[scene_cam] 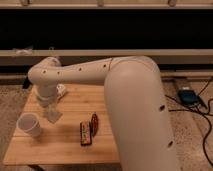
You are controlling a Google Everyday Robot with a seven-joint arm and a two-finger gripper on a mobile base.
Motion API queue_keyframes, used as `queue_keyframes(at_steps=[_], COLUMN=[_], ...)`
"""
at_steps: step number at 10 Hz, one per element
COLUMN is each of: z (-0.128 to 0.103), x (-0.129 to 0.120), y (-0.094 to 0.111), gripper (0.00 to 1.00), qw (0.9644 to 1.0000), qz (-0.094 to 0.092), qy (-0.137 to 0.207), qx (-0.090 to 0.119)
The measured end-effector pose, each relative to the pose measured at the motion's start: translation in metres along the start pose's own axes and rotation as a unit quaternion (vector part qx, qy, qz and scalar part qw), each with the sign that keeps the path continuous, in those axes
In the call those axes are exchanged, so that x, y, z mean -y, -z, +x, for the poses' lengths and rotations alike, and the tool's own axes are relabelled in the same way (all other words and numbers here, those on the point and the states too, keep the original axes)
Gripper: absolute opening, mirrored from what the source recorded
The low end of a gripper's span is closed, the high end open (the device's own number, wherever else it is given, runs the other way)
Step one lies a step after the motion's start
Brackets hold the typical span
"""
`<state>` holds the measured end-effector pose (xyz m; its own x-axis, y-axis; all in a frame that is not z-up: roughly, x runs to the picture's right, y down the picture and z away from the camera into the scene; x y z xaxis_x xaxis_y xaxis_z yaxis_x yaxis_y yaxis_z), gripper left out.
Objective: Place the white sponge in the ceramic cup
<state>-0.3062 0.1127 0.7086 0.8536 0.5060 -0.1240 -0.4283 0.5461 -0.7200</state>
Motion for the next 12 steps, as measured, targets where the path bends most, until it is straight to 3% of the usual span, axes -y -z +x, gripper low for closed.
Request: queue_keyframes(at_steps=[2,4,7,8,10,12], z=[-0.013,-0.036,-0.064,-0.070,-0.083,-0.092], x=[-0.030,-0.059,-0.086,-0.093,-0.101,-0.102], y=[0.003,0.006,0.009,0.007,-0.002,-0.013], gripper=[0.00,0.00,0.02,0.07,0.30,0.47], qw=[0.9982,0.9928,0.9837,0.9812,0.9773,0.9763], qz=[-0.026,-0.053,-0.076,-0.081,-0.094,-0.101], qy=[0.050,0.100,0.150,0.161,0.174,0.175], qx=[0.020,0.040,0.064,0.068,0.076,0.077])
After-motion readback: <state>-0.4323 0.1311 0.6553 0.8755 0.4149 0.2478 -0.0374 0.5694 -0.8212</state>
